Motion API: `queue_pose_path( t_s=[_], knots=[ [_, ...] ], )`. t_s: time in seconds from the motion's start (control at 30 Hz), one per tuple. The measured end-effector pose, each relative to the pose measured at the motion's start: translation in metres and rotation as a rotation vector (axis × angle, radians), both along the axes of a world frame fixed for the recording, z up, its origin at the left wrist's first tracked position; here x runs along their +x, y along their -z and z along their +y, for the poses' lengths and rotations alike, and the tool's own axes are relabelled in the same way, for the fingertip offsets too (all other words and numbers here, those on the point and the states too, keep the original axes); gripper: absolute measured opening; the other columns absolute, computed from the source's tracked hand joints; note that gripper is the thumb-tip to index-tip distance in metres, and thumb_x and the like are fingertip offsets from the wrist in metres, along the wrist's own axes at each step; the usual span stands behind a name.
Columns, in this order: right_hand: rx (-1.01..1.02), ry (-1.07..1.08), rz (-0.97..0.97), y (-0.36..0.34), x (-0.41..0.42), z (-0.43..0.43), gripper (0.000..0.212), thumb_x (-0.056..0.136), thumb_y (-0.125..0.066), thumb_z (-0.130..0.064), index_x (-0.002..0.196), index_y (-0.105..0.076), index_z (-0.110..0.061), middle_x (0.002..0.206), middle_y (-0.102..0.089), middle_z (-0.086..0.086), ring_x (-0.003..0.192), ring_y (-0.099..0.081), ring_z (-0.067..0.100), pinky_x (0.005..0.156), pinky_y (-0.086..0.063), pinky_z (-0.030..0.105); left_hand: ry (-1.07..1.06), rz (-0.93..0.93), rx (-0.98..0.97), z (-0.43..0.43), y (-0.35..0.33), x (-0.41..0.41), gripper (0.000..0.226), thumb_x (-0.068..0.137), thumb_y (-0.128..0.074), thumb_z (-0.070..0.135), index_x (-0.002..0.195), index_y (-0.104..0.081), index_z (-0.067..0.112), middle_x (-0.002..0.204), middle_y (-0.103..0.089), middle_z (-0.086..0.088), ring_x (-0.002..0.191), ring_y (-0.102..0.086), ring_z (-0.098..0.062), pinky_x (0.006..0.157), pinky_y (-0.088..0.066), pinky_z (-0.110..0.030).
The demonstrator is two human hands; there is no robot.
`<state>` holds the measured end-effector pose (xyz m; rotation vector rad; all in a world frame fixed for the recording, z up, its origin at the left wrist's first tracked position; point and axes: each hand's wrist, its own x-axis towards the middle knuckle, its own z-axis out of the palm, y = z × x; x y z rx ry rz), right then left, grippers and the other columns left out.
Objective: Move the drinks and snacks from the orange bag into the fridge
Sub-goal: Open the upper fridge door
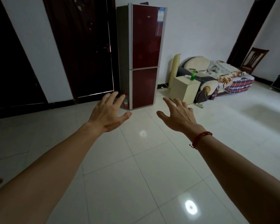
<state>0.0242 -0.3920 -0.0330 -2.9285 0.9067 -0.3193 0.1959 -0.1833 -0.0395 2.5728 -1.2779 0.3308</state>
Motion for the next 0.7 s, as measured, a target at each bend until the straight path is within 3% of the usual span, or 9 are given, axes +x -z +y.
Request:
queue_pose_path(
  t_s=[0.33,0.5,0.7],
  knots=[
    [0.015,-0.042,0.037,-0.020,0.152,-0.142,0.075,0.095,-0.038,-0.069,0.159,-0.017,-0.034,0.162,-0.026,0.016,0.144,-0.031,0.039,0.112,-0.033,0.056,-0.037,0.008,-0.001,-0.142,-0.017,0.146,0.089,0.081,-0.027,0.074,0.154,-0.021,0.024,0.163,-0.015,-0.004,0.149,-0.010,-0.027,0.114,-0.027,-0.051],
    [0.007,-0.061,0.051,-0.015,0.219,-0.192,0.075,0.096,-0.038,-0.069,0.159,-0.016,-0.035,0.161,-0.028,0.015,0.142,-0.034,0.038,0.111,-0.034,0.053,-0.044,0.014,-0.005,-0.191,-0.013,0.211,0.097,0.074,-0.016,0.079,0.154,-0.022,0.023,0.162,-0.017,-0.006,0.149,-0.012,-0.027,0.115,-0.025,-0.049],
    [0.017,-0.061,0.051,-0.006,0.313,-0.250,0.077,0.095,-0.038,-0.070,0.159,-0.014,-0.035,0.162,-0.025,0.016,0.143,-0.032,0.039,0.112,-0.033,0.053,-0.047,0.020,-0.021,-0.248,-0.003,0.306,0.089,0.081,-0.026,0.075,0.155,-0.020,0.025,0.163,-0.015,-0.006,0.150,-0.010,-0.028,0.116,-0.023,-0.050]
  ],
)
